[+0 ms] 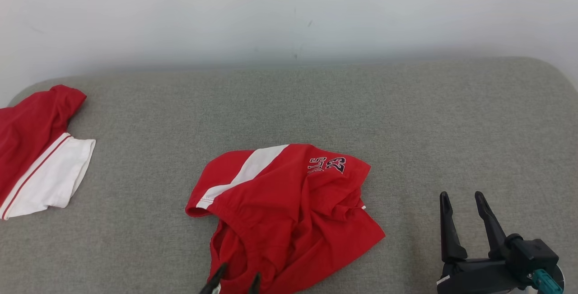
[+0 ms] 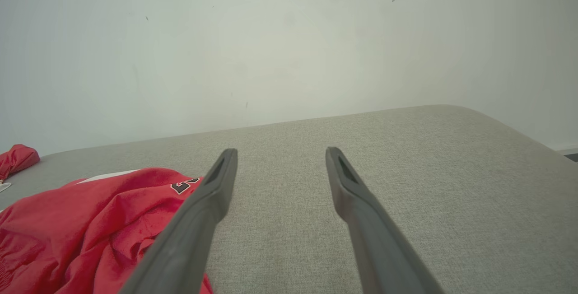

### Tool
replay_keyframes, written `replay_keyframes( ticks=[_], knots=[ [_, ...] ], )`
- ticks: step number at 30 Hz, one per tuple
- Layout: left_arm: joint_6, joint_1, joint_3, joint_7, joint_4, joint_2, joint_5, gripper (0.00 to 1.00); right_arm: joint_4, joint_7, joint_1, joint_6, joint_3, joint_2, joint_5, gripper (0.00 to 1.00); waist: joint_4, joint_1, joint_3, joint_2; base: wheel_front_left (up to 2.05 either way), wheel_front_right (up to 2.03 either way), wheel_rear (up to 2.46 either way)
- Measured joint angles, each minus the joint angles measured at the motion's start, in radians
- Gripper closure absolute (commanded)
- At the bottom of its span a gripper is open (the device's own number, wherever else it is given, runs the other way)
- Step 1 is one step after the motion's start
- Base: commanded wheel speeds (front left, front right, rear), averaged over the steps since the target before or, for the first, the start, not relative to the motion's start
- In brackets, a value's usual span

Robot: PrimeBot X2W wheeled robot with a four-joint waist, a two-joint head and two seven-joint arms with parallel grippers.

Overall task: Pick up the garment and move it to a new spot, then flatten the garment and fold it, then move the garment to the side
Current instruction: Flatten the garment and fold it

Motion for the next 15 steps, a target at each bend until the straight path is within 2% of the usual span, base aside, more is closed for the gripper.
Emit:
replay_keyframes(
  ticks=[5,15],
  knots=[
    [0.030,-0.009,0.061,-0.020,-0.032,0.024,-0.002,0.00,-0.001,0.000,0.007,0.000,-0.002,0.000,0.000,0.00,-0.005,0.0000,-0.011,0.0000,0.00,0.00,0.00],
    [0.095,-0.016,0.258,-0.041,-0.082,0.097,-0.007,0.00,-0.011,0.000,0.014,0.000,-0.008,0.000,-0.009,0.00,-0.003,0.0000,-0.020,0.0000,0.00,0.00,0.00]
  ],
)
